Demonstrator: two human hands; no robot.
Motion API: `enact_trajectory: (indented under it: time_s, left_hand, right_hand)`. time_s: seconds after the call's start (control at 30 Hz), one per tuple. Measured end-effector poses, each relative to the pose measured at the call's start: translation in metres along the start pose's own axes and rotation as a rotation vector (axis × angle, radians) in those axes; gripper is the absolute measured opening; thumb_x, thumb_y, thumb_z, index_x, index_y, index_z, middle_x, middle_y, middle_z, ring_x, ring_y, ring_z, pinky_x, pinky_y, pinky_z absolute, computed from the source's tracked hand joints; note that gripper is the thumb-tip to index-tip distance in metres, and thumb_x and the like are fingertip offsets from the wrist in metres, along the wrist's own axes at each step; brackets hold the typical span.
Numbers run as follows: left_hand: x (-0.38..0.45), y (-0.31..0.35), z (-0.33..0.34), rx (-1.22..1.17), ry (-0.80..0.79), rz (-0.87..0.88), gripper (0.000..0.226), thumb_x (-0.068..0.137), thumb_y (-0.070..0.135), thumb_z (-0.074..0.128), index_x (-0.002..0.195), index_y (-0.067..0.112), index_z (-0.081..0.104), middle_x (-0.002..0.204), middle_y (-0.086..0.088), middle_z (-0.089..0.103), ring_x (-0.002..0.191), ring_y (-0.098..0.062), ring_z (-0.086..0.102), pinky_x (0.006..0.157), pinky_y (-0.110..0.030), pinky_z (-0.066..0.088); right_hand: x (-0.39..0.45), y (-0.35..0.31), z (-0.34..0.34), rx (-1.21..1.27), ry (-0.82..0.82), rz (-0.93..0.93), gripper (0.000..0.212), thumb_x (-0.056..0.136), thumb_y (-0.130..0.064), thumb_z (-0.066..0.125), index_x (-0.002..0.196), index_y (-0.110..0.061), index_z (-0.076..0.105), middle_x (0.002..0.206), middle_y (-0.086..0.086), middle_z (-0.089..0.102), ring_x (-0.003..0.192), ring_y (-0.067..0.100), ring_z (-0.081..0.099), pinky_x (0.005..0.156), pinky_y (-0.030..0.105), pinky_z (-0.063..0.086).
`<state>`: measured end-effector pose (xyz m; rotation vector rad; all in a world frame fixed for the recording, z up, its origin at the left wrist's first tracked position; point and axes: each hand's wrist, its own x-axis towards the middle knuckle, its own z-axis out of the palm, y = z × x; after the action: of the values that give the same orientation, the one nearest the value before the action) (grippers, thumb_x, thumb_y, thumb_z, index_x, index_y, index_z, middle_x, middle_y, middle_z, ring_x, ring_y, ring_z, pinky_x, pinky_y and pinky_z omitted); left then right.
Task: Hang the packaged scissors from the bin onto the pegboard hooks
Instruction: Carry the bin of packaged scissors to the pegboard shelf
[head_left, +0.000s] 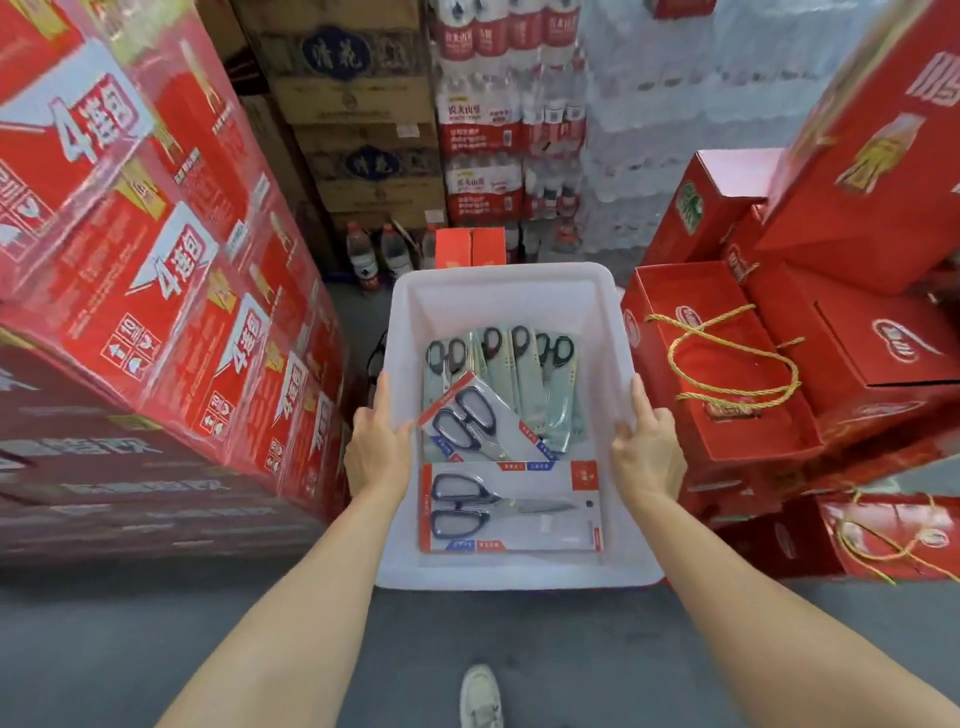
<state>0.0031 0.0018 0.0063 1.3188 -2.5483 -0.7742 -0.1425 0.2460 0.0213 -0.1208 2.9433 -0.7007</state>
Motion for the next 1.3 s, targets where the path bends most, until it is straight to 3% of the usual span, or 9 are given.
enact_trajectory:
  time_s: [0.17,0.43,0.6,0.77,0.97,1.3]
  left_hand:
    - [-0.053,-0.019,-0.025,-0.009,0.066,-0.076,0.071,0.098,0.024,0.055,0.155,0.036,0.013,0.125,-0.013,0.051,0.105,-0.036,0.058,0.09,-0.046,0.047]
    - [-0.187,-0.042,-0.057,-0.036,0.196,-0.254,0.068,0.1,0.022,0.05,0.155,0.037,0.014,0.122,-0.015,0.054,0.105,-0.037,0.059,0.092,-0.048,0.045]
    - [-0.276,-0.074,-0.061,-0.066,0.248,-0.365,0.07,0.1,0.022,0.048,0.153,0.046,0.009,0.109,-0.011,0.051,0.089,-0.036,0.06,0.083,-0.048,0.051]
    - [-0.344,-0.121,-0.07,-0.066,0.321,-0.485,0.07,0.099,0.02,0.049,0.152,0.045,0.01,0.113,-0.012,0.056,0.098,-0.037,0.06,0.084,-0.05,0.052]
    - [-0.395,-0.187,-0.105,-0.015,0.414,-0.703,0.067,0.099,0.022,0.049,0.153,0.043,0.014,0.116,-0.017,0.055,0.099,-0.043,0.059,0.089,-0.053,0.048]
    - [-0.39,-0.304,-0.194,-0.028,0.582,-0.91,0.066,0.099,0.022,0.048,0.153,0.04,0.015,0.113,-0.022,0.056,0.092,-0.042,0.062,0.083,-0.048,0.049]
  right_hand:
    - [-0.034,0.0,-0.007,0.066,-0.048,-0.066,0.061,0.099,-0.022,0.05,0.152,-0.038,0.022,0.094,0.005,0.046,0.063,0.019,0.048,0.064,0.032,0.039]
    - [-0.109,0.028,-0.031,0.105,-0.142,-0.24,0.059,0.1,-0.021,0.048,0.151,-0.039,0.024,0.097,0.002,0.044,0.056,0.009,0.038,0.064,0.031,0.036]
    - [-0.164,0.048,-0.035,0.056,-0.209,-0.324,0.059,0.101,-0.022,0.046,0.151,-0.041,0.021,0.101,-0.001,0.044,0.064,0.016,0.046,0.063,0.03,0.038]
    - [-0.218,0.045,-0.017,0.007,-0.334,-0.442,0.059,0.101,-0.022,0.045,0.152,-0.039,0.021,0.109,0.003,0.047,0.07,0.021,0.053,0.064,0.031,0.044]
    - [-0.281,-0.005,0.015,-0.016,-0.456,-0.654,0.06,0.102,-0.022,0.043,0.153,-0.039,0.017,0.109,0.004,0.047,0.07,0.021,0.051,0.065,0.031,0.038]
    - [-0.364,-0.172,0.083,-0.022,-0.58,-0.957,0.06,0.1,-0.019,0.045,0.152,-0.036,0.02,0.12,0.008,0.05,0.08,0.026,0.056,0.074,0.04,0.052]
